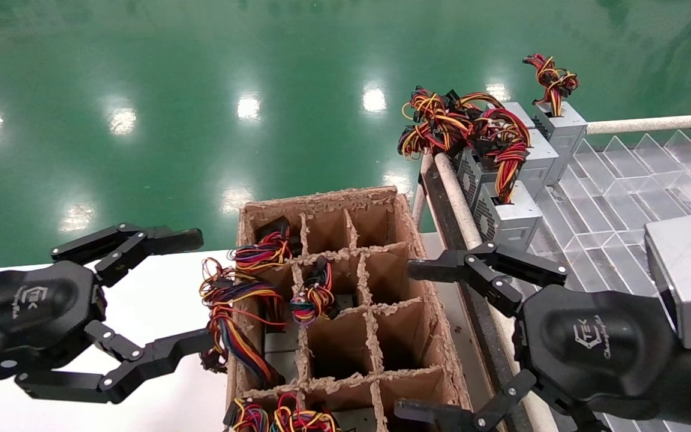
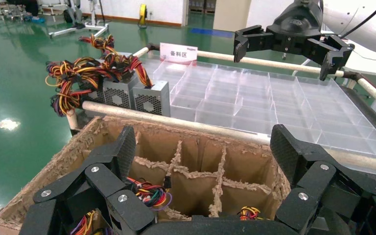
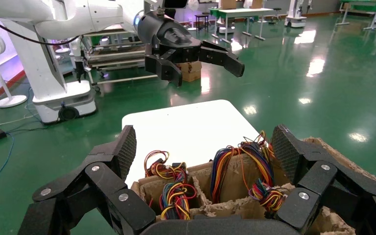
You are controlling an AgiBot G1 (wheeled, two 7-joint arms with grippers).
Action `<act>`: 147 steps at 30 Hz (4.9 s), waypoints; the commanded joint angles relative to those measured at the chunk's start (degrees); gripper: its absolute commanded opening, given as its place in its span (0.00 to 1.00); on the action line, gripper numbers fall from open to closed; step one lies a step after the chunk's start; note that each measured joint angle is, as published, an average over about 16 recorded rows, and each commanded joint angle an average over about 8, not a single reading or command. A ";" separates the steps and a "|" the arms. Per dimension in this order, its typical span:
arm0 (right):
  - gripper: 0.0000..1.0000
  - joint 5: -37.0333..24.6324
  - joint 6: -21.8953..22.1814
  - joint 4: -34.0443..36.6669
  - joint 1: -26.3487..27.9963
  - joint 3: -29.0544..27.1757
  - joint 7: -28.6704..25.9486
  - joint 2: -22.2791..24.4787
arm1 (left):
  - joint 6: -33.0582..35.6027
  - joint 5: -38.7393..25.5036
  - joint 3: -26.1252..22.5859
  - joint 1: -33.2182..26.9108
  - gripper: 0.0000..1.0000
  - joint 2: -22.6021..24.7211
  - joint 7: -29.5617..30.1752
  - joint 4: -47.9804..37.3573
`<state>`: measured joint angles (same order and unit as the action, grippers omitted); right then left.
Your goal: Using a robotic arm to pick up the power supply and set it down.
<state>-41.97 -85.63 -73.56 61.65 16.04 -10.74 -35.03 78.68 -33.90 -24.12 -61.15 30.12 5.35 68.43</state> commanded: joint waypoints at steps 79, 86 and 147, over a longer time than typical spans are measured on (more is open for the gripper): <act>0.00 -37.54 15.96 17.28 16.72 17.75 7.21 -25.52 | 0.00 0.00 0.00 0.00 0.00 0.00 0.00 0.00; 0.00 -38.32 16.52 16.32 16.89 18.03 6.53 -25.63 | 0.00 0.00 0.00 0.00 0.00 0.00 0.00 0.00; 0.00 -51.92 -2.75 -3.88 61.52 17.33 18.51 -8.95 | 0.00 0.00 0.00 0.00 0.00 0.00 0.00 0.00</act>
<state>-93.94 -88.38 -77.45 122.83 33.50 7.54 -43.93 78.68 -33.90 -24.12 -61.15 30.13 5.35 68.43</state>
